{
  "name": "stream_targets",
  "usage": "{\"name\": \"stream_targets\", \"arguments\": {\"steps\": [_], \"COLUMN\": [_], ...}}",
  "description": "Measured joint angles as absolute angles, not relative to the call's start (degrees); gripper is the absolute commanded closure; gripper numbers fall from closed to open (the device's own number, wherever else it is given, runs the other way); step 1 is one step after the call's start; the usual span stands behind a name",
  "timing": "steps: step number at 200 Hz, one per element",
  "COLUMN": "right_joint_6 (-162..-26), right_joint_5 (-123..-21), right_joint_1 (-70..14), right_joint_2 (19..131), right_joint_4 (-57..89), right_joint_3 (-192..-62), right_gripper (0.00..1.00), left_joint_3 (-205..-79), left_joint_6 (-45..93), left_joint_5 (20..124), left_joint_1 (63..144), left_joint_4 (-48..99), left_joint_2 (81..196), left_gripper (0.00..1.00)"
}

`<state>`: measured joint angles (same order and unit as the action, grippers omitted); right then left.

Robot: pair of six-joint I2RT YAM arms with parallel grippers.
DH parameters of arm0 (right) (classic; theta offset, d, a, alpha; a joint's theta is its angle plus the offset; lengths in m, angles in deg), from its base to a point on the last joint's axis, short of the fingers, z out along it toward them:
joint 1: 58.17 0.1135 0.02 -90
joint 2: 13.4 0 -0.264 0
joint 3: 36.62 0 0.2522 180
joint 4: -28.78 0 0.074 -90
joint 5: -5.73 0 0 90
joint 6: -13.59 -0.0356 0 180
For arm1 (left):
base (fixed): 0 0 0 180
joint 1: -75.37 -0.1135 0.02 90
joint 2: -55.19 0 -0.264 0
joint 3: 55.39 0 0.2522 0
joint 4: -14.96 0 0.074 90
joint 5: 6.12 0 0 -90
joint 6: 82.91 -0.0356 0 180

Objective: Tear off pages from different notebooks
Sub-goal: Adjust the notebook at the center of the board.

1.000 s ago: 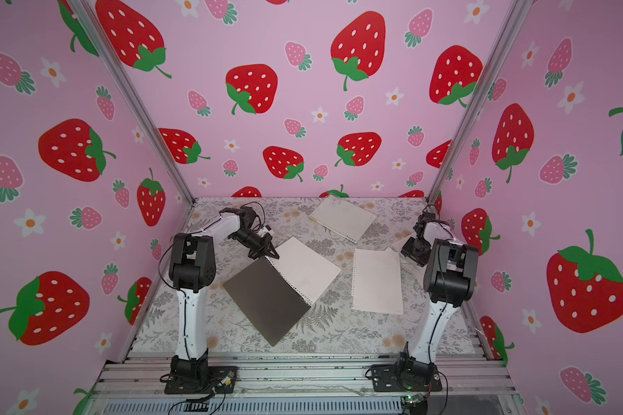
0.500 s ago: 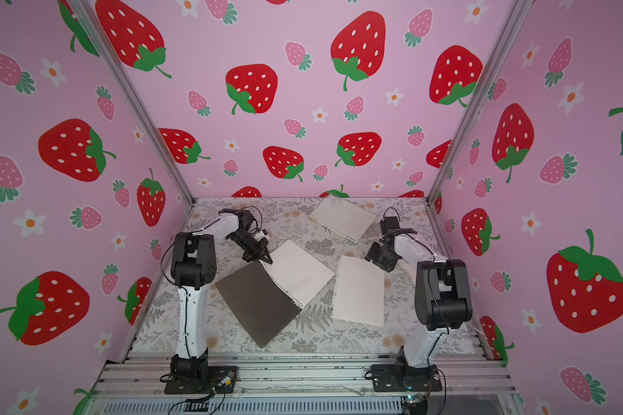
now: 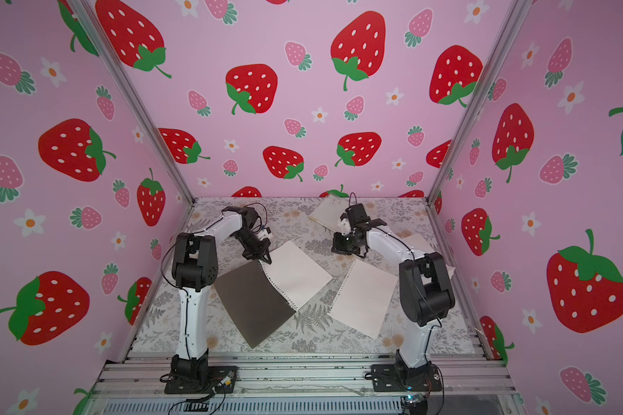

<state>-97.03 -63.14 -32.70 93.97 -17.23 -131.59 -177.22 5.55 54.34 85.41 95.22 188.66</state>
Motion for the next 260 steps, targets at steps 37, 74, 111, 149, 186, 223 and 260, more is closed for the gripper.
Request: {"name": "stream_targets", "arguments": {"steps": [37,74,111,149,186,223,260], "right_joint_6": [-89.90,-85.88,-84.09,-84.00,-84.09,-84.07,-83.89], "right_joint_5": [-57.63,-55.36,-54.66,-54.66,-54.07,-53.42,-53.20], "right_joint_1": [-26.65,-26.30,-26.27,-26.03,-26.19,-26.19,-26.25], "right_joint_2": [101.14,106.49,112.00,113.42,114.08,114.45,114.71], "right_joint_4": [-23.70,-30.36,-35.92,-38.19,-39.43,-39.85,-40.05], "right_joint_3": [-138.01,-138.73,-141.79,-144.00,-144.07,-144.07,-144.20], "right_gripper": [1.00,1.00,1.00,1.00,1.00,1.00,1.00], "left_joint_3": [-178.73,-181.44,-181.79,-178.86,-164.66,-154.54,-154.43], "left_joint_6": [5.33,5.42,5.79,8.55,14.29,17.42,18.56], "left_joint_5": [54.73,52.79,47.39,41.55,31.50,27.19,27.72], "left_joint_1": [86.50,86.22,84.58,82.94,80.43,78.26,77.98], "left_joint_4": [96.05,97.23,97.56,95.02,88.40,81.80,79.48], "left_joint_2": [188.79,189.91,192.11,192.35,188.62,183.87,183.68], "left_gripper": [1.00,0.99,0.84,0.70,0.65,0.60,1.00]}}
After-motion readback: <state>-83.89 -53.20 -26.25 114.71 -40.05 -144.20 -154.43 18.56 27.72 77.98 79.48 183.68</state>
